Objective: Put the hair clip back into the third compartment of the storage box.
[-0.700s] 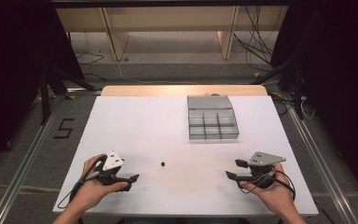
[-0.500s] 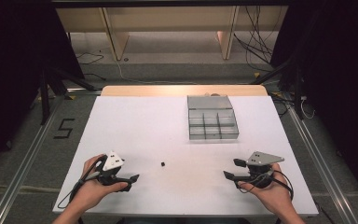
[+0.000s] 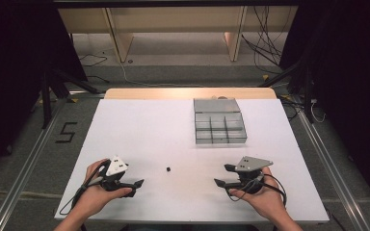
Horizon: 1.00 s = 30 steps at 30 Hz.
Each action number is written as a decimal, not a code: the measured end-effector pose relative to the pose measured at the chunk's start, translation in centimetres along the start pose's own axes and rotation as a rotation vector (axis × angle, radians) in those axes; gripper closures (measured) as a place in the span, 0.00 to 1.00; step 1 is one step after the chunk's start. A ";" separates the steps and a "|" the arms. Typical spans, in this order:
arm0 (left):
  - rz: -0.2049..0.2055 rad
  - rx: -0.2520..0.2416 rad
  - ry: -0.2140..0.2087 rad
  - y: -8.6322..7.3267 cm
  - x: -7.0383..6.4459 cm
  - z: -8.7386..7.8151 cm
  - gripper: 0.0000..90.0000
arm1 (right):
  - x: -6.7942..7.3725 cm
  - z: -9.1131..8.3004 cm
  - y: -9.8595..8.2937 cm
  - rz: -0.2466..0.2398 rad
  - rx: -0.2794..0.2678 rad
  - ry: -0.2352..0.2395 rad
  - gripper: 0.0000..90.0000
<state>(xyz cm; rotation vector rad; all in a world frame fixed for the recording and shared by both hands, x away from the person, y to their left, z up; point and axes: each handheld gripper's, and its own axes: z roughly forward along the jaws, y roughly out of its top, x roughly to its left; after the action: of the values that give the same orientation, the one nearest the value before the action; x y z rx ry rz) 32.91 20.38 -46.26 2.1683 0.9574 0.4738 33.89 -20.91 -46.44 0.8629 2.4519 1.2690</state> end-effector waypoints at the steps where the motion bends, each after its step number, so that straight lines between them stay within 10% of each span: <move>1: 0.000 0.000 0.000 0.0 0.0 0.0 0.23 | 0.1 0.2 0.1 -0.004 -0.001 0.006 0.39; 30: -0.002 -0.007 0.001 0.0 0.0 -0.1 0.23 | 2.2 5.8 3.2 -0.046 -0.016 0.048 0.39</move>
<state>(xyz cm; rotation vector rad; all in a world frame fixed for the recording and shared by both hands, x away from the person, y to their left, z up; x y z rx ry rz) 32.91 20.42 -46.17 2.1608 0.9567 0.4769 36.07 -14.32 -47.16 0.7757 2.4804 1.3063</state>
